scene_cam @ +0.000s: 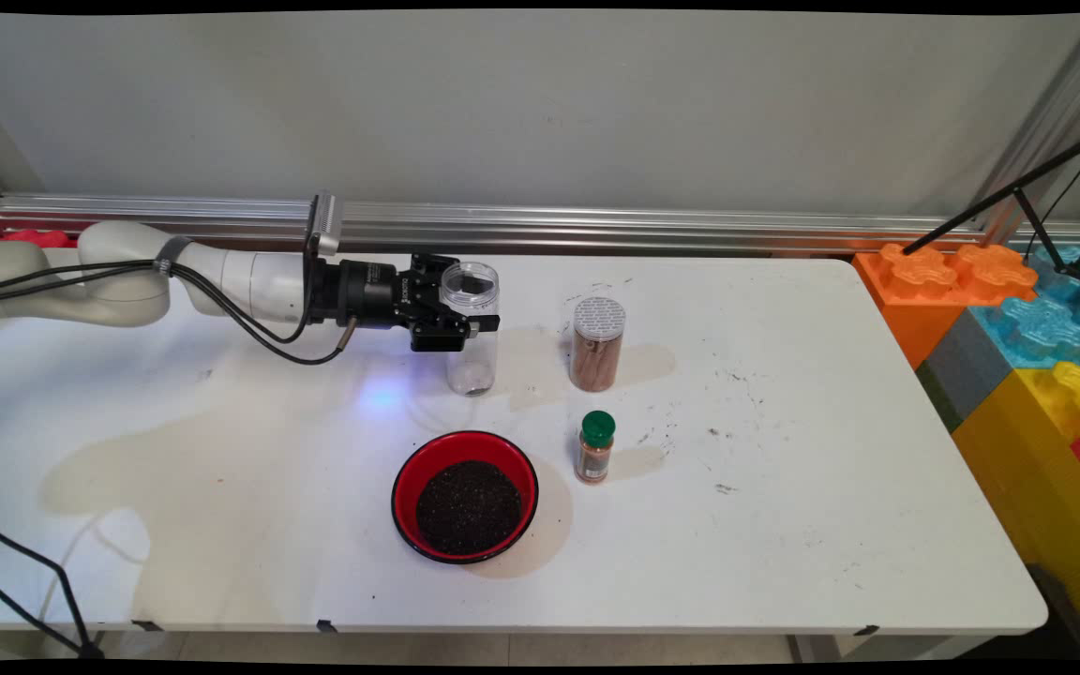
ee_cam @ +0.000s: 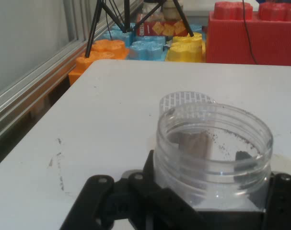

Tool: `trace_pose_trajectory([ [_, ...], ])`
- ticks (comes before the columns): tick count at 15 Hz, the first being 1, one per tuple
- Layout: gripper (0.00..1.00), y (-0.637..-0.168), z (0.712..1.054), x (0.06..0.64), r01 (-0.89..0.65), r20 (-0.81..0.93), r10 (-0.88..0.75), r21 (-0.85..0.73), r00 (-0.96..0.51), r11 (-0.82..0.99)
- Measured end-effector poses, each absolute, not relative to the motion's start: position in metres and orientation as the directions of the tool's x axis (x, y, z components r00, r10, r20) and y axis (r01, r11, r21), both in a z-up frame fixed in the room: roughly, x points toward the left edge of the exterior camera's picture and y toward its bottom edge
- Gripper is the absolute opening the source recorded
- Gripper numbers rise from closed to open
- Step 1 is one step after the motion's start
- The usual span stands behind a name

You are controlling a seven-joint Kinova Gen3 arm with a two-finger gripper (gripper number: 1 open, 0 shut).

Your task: Place the picked object on the table

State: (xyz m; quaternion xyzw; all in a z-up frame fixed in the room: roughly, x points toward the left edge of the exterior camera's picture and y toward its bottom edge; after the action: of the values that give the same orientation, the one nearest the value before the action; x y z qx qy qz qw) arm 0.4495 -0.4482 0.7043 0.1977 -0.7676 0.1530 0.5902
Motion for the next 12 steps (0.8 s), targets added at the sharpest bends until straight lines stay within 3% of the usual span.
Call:
trace_pose_trajectory([
  [12, 0.0, -0.4491, 0.7, 0.4433, -0.484, 0.966, -0.111, -0.017, -0.234, 0.875],
])
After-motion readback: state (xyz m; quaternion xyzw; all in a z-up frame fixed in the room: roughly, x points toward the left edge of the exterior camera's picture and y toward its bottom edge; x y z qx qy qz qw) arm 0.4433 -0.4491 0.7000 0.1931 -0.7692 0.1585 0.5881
